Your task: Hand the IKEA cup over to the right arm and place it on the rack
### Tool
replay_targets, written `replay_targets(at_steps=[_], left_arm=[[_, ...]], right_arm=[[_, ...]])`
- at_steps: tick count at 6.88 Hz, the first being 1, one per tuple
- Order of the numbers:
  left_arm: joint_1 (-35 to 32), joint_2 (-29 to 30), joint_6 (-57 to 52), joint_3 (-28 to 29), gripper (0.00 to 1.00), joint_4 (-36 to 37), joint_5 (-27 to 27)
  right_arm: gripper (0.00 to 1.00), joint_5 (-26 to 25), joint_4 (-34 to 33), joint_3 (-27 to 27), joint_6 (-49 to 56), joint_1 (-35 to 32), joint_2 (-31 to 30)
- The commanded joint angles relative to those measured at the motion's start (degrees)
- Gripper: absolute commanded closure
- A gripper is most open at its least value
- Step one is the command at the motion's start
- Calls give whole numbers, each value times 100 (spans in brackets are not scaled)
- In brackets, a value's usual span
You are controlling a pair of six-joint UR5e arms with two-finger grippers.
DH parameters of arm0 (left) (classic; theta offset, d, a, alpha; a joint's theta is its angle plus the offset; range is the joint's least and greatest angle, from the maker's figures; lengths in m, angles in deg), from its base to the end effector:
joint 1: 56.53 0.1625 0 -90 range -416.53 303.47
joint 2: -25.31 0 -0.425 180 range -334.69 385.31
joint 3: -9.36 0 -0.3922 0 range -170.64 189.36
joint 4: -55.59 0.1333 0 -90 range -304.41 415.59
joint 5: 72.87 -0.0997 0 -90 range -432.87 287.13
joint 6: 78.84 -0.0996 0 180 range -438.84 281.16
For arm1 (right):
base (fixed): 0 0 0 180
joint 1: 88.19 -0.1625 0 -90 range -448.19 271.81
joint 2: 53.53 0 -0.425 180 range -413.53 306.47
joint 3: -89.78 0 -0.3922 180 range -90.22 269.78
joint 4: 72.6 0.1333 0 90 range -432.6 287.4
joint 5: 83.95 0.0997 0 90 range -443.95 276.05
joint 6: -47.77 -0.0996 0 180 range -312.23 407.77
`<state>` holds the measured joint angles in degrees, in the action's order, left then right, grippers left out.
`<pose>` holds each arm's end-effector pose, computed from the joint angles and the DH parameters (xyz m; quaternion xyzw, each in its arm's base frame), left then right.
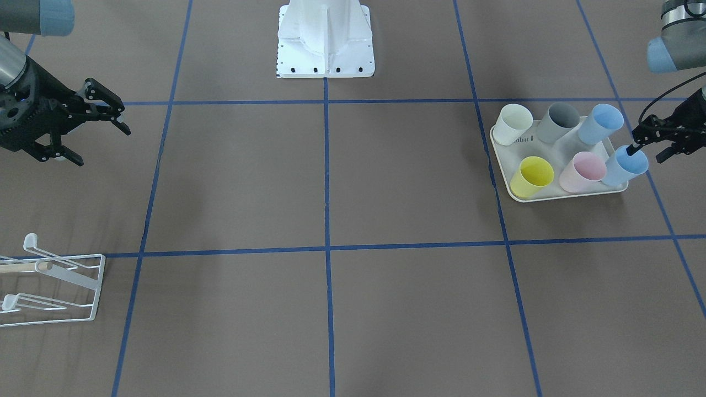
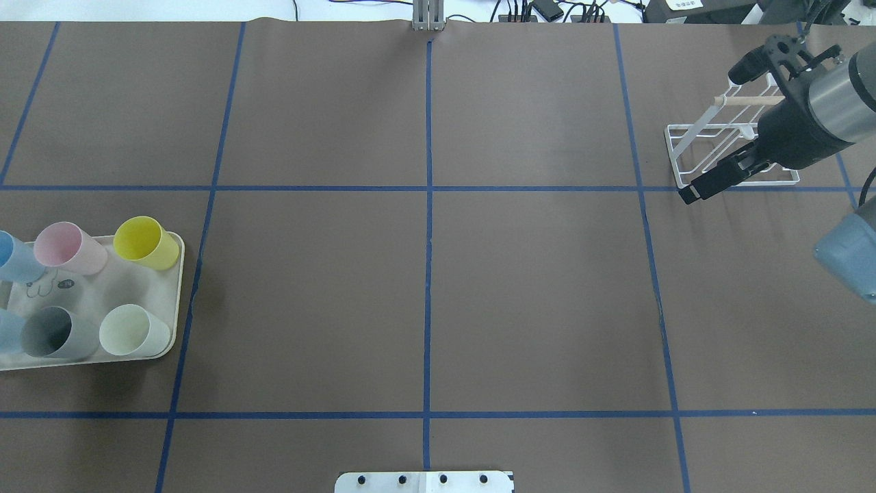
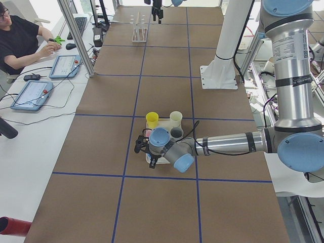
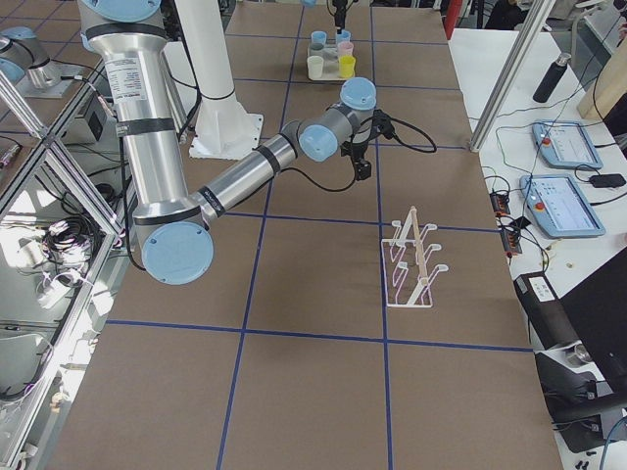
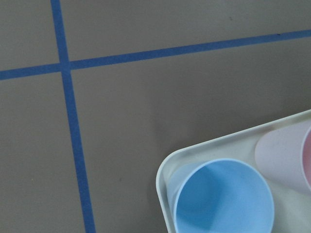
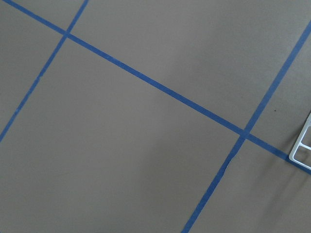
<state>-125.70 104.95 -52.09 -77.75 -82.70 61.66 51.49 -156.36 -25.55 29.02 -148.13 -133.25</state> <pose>0.0928 -0.4223 0.6714 0.1092 0.4430 0.0683 0.8872 -0.2043 -0.4775 0.3379 0.1509 -0.4646 -0.2222 0.8438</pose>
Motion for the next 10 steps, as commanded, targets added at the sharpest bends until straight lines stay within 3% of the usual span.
replay_targets(at_steps=[1,3,6,9,10], left_arm=[[18,-1,23,2,78,-14,-363],[9,-1,32,-7,100,-14,-480],[-35,-18,-20,-278,100,56,-366],[-596,34,-55,-498,100,57,20],[-789,34,-55,-534,100,135,482]], right_arm=[[1,0,0,-34,-6,0,0],[1,0,0,-34,2,0,0],[1,-9,174,18,11,0,0],[1,-52,1192,351,2,166,18],[2,-53,1613,605,-6,306,244]])
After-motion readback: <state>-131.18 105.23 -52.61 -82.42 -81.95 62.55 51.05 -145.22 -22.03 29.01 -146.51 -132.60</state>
